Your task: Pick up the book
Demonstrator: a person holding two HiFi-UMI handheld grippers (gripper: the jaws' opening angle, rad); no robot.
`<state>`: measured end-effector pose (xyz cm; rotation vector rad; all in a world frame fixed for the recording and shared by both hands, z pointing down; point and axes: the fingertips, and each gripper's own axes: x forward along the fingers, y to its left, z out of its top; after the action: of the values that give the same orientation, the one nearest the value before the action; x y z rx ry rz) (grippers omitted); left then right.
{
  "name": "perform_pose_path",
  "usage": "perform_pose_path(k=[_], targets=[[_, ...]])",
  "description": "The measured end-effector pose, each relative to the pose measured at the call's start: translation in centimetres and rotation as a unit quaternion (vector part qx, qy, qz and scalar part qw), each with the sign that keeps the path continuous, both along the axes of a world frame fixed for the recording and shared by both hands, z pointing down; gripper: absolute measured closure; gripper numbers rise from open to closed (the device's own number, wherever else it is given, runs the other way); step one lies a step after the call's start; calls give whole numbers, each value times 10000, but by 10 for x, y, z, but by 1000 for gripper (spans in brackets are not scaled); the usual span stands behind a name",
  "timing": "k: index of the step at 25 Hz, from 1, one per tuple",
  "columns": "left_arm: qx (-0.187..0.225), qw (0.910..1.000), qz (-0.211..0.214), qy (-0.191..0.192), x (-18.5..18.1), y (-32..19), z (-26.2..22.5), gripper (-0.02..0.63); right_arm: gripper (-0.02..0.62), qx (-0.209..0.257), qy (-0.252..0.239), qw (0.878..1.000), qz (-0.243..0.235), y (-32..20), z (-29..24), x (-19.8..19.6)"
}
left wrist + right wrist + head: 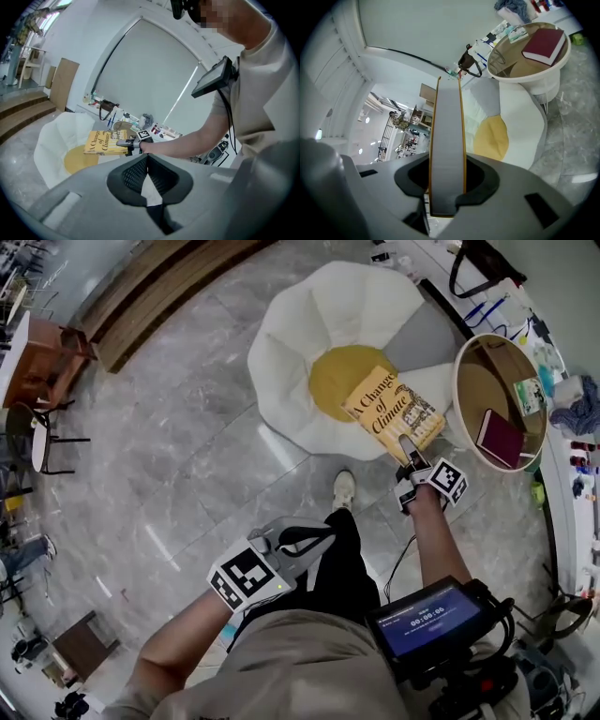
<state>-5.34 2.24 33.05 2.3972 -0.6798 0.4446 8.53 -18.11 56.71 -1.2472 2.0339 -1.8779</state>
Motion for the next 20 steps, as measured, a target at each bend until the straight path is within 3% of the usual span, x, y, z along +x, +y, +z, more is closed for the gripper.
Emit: perform_pose_path(k=[9, 20], targets=[[399, 9992, -43, 31, -18, 68, -48, 598, 451, 200, -325, 9992, 88, 99, -90, -3], [901, 9959, 42, 22, -20, 132, -104, 598, 451, 599, -678, 9955, -291, 211, -205, -17]])
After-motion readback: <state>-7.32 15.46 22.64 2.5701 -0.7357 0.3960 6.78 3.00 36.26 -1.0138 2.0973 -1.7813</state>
